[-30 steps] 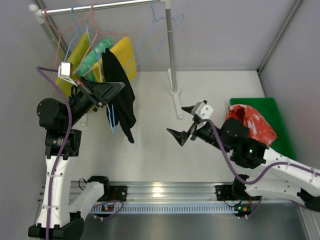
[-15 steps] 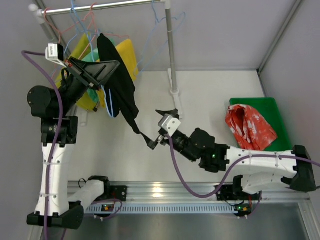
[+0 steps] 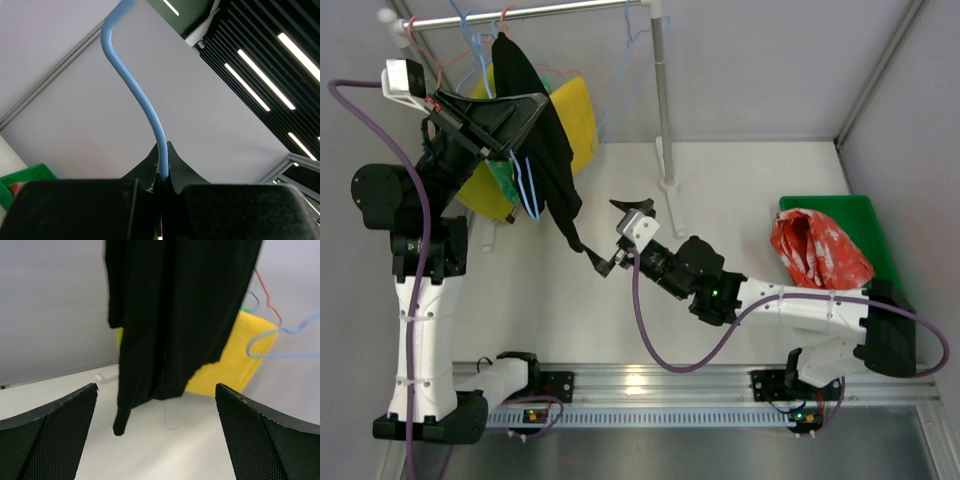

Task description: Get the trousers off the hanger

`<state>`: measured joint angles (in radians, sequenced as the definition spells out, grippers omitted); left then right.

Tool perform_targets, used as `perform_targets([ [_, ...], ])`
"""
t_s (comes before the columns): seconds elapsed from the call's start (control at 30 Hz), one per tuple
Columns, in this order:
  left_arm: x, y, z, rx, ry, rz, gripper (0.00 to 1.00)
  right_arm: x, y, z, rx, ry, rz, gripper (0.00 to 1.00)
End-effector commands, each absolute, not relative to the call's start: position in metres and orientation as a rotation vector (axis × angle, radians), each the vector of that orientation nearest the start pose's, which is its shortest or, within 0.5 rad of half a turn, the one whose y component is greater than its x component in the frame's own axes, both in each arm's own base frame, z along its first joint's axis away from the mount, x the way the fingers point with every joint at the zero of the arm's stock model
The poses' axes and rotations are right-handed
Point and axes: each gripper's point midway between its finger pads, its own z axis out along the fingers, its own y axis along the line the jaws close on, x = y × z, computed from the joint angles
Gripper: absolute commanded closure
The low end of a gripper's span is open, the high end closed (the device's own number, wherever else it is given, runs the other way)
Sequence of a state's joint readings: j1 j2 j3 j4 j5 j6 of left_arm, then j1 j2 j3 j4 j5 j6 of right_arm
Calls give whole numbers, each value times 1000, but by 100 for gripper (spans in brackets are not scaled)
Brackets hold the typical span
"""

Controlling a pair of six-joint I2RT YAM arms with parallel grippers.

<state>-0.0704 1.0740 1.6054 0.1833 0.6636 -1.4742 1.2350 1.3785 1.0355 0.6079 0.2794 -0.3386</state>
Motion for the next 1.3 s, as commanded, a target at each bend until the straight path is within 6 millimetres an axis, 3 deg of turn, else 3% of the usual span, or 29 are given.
perform_targets([
  [0.0, 177, -153, 675, 65, 1019, -1646, 100, 178, 430, 433, -769, 826, 739, 1],
  [0.23, 179, -156, 672, 51, 1039, -1680, 100, 191, 457, 424, -804, 831, 696, 0],
  [0.27, 178, -156, 672, 49, 1039, -1683, 100, 195, 463, 415, -814, 845, 686, 1],
  [0.47, 173, -161, 667, 52, 1055, -1719, 100, 231, 478, 404, -738, 911, 608, 0],
  [0.63, 170, -169, 658, 52, 1087, -1771, 100, 267, 471, 413, -609, 952, 529, 1],
  [0.87, 178, -179, 639, 13, 1151, -1832, 100, 281, 465, 412, -561, 943, 448, 0],
  [1.1, 175, -184, 637, 20, 1166, -1863, 100, 292, 454, 377, -600, 992, 331, 1],
  [1.27, 168, -183, 646, 34, 1159, -1869, 100, 314, 436, 355, -614, 1030, 265, 1],
])
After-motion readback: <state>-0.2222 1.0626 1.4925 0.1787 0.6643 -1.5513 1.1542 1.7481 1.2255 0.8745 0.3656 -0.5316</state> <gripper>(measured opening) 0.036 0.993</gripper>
